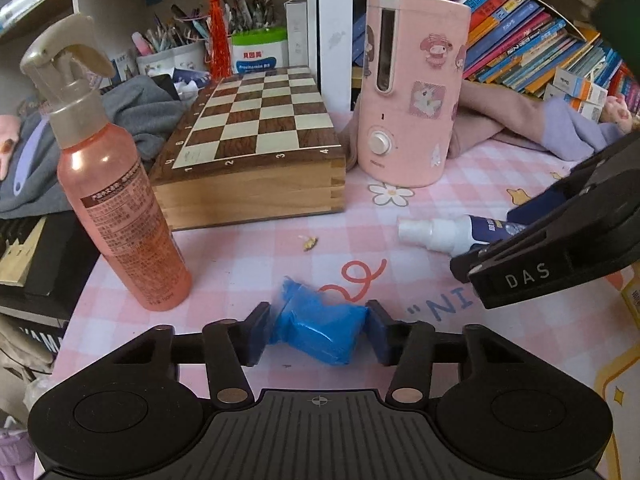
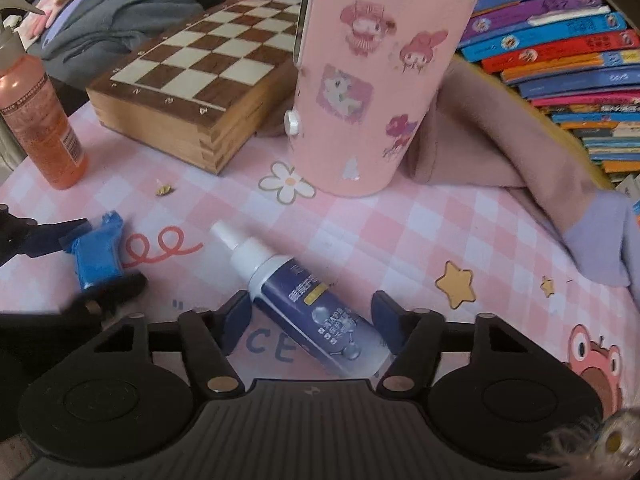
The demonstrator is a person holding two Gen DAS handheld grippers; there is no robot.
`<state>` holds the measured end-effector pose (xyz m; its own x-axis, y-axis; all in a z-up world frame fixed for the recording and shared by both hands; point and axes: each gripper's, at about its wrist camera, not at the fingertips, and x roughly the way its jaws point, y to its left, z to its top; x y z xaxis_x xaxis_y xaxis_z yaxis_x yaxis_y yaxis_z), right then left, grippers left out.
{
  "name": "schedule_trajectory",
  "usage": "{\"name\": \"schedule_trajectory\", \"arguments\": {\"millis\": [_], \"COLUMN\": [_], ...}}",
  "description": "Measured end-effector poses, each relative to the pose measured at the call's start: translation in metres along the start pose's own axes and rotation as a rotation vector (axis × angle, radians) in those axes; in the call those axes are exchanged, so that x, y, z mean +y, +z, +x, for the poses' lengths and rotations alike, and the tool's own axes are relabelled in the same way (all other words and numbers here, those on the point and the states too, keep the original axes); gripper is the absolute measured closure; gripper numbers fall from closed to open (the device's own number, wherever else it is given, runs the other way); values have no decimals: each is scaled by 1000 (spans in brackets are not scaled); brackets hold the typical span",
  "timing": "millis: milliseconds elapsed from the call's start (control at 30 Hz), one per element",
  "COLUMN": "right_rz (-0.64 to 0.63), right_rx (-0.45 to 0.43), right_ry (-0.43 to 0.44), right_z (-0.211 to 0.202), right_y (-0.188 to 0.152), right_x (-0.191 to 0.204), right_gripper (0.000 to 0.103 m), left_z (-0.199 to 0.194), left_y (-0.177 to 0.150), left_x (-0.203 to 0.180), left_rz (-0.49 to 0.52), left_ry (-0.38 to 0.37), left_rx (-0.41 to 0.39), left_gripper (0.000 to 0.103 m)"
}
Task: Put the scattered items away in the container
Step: 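Grasp the blue item with the left tool while the right tool grasps the spray bottle, then lift the blue item and spray bottle with both tools and carry them to the box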
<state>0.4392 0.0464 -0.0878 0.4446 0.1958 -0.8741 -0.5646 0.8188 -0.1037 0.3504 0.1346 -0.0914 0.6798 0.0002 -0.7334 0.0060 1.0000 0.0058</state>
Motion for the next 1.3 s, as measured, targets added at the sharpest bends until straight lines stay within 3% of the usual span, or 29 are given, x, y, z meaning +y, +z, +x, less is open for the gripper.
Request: {"name": "schedule_trajectory", "arguments": {"millis": [167, 600, 967, 1300], "right_rz": [27, 208, 290, 315], "right_rx": [19, 6, -90, -175], "right_ry": [70, 133, 162, 193], "right_z": [-4, -17, -71, -132], "right_y": [-1, -15, -42, -76], "right_x": [-2, -7, -4, 4], "right_gripper": [72, 73, 73, 73], "left_z": [-8, -51, -103, -165], "left_y": [-2, 8, 5, -19], "left_x": [2, 2, -10, -21], "left_rz": [-15, -26, 1, 40], "left_ry": [-15, -35, -78, -109], "left_rx": [3, -52, -110, -176], "left_gripper": [59, 61, 62, 62]}}
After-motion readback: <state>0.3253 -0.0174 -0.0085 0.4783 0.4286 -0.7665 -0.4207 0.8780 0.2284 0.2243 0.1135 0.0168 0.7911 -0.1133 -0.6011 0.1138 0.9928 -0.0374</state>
